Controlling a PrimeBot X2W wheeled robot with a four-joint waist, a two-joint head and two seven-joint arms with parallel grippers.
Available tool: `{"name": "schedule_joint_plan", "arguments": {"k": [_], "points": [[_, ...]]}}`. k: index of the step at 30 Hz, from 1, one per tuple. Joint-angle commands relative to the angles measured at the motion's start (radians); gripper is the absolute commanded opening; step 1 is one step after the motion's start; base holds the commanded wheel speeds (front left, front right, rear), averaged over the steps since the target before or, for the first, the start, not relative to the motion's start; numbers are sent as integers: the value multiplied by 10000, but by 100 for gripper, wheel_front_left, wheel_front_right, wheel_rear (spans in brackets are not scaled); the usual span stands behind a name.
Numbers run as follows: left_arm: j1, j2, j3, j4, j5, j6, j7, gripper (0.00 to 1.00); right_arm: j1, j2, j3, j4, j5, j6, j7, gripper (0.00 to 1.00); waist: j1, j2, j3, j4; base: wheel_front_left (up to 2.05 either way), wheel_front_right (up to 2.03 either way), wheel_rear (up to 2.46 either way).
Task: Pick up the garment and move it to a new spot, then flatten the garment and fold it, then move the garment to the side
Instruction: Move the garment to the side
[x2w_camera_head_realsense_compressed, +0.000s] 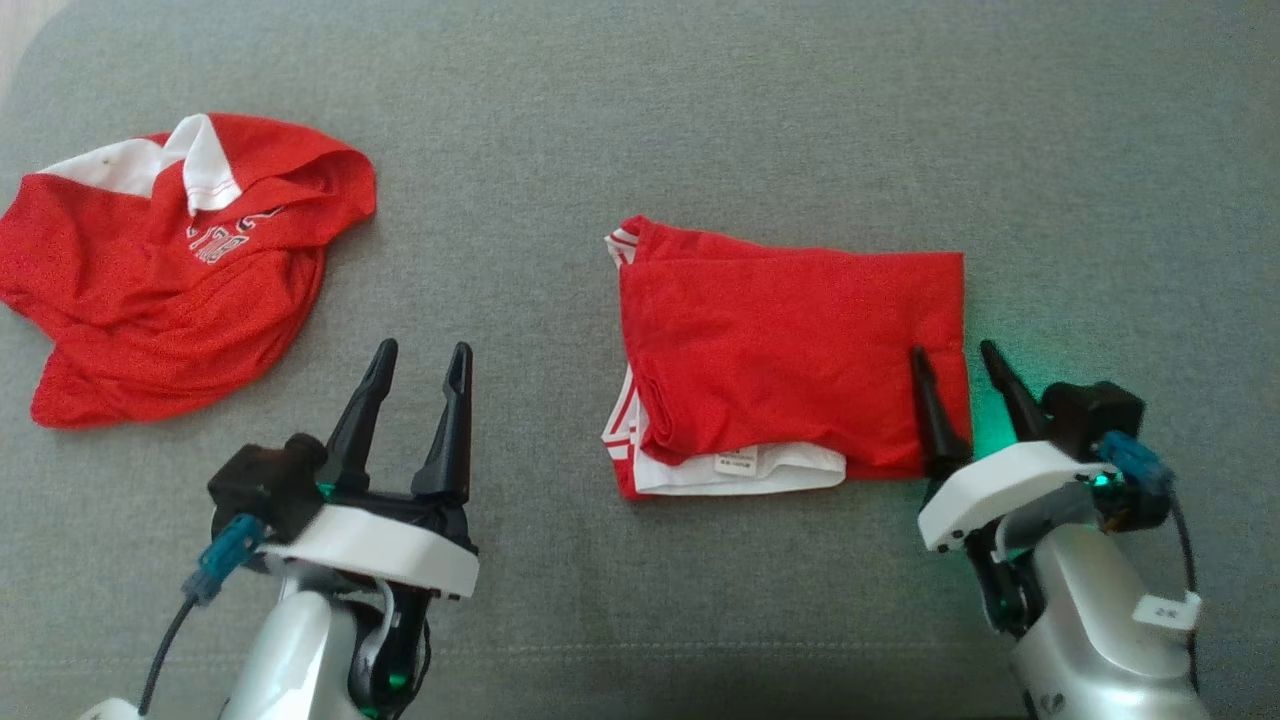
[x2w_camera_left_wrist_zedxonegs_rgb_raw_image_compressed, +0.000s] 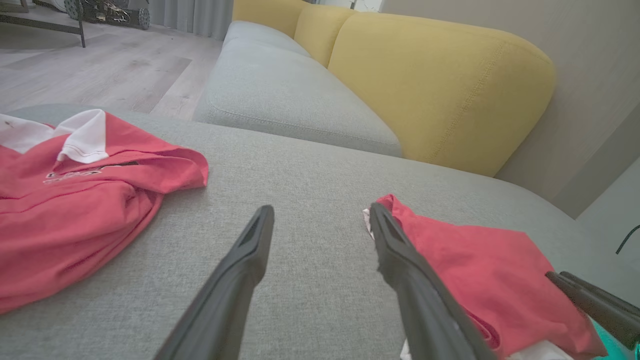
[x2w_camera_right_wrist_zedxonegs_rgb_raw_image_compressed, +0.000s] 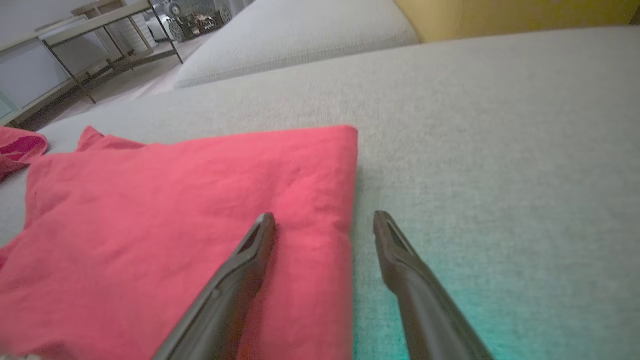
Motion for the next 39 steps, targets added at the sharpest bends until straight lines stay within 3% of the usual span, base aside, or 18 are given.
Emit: {"name": "schedule_joint_plan", "arguments": {"k": [1, 4, 5, 6, 12, 17, 22, 28, 29, 39], "points": [[-385, 72, 291, -268, 72, -23, -120, 100, -324, 54, 379, -16, 143, 65, 98, 100, 0, 0, 61, 72, 0, 0, 0], [-442, 72, 279, -265, 81, -33, -120, 100, -495, 54, 634, 427, 286, 65, 317, 100, 0, 0, 135, 113, 0, 0, 0], [-467, 72, 286, -259, 87, -36, -120, 100, -562, 54, 701, 544, 376, 65, 363, 44, 0, 0, 149, 120, 0, 0, 0], [-491, 72, 297, -253, 101, -39, -120, 100, -645, 54, 710, 630, 319, 65, 314, 0, 0, 0, 160, 121, 0, 0, 0], [-611, 72, 350, -266, 148, -49, -120, 100, -1149, -105, 834, 865, -452, 65, -128, 0, 0, 0, 196, 57, 0, 0, 0], [-749, 72, 291, -413, 198, -57, -120, 100, -1766, -733, 1556, 299, -1788, 65, -496, 0, 0, 0, 231, -123, 0, 0, 0], [-1119, 72, 137, -648, 392, -72, -120, 100, -2609, -1535, 2205, -229, -2175, 65, -178, 0, 0, 0, 404, -372, 0, 0, 0], [-2049, 72, -262, -1000, 683, -92, -120, 100, -4128, -3060, 3282, -737, -1313, 65, 738, 0, 0, 0, 1277, -628, 0, 0, 0], [-2049, 72, -262, -1000, 683, -92, -120, 100, -4128, -3060, 3282, -737, -1313, 65, 738, 0, 0, 0, 1277, -628, 0, 0, 0], [-3561, 320, -1059, -1090, 735, -103, -120, 100, -5988, -5486, 3256, -484, 713, 65, 1687, 0, 0, 0, 2633, -871, 0, 0, 0]]}}
